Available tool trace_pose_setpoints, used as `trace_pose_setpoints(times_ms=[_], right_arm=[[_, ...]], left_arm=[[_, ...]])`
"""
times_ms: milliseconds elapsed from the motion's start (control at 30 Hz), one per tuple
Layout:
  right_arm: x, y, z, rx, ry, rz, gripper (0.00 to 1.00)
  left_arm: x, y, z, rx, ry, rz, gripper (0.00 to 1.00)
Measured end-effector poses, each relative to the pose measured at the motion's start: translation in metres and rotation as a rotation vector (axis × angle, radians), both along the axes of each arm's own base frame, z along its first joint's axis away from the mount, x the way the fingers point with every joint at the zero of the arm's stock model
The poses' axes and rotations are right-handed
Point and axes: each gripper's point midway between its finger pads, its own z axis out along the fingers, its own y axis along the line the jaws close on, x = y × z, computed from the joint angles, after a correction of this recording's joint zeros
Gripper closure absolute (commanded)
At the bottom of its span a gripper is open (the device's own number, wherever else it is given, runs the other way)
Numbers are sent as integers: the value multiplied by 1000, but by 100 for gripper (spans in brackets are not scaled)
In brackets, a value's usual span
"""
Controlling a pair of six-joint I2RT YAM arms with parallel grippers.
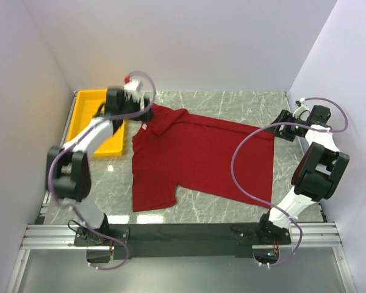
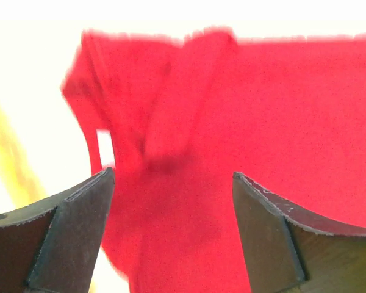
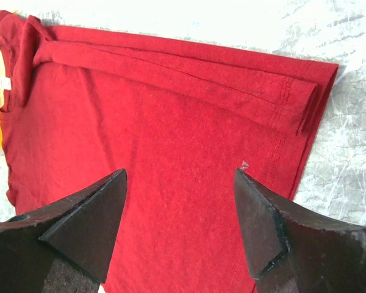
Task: Fold and stack the t-shirts
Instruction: Fold the tshirt
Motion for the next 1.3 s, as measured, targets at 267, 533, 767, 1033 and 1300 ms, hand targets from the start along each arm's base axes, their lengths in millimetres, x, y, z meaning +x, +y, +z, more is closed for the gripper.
trace_pose_setpoints(times_ms=[267,533,767,1033,1300], right_arm=[[-1,2,0,8,-1,6,23],[-2,3,-2,11,5,6,23],[-3,3,-2,12,8,6,23],[-3,3,-2,12,8,6,23],[-3,3,-2,13,8,6,23]], left_arm=[[105,-44,-6,-39,34,-29,22],[108,-76,-88,-18,238,-90,25],[115,-79,-101,-36,274,-78,34],[127,-86,-109,-71,292,-62,41],[128,-92,-114,-87,304,-73,50]])
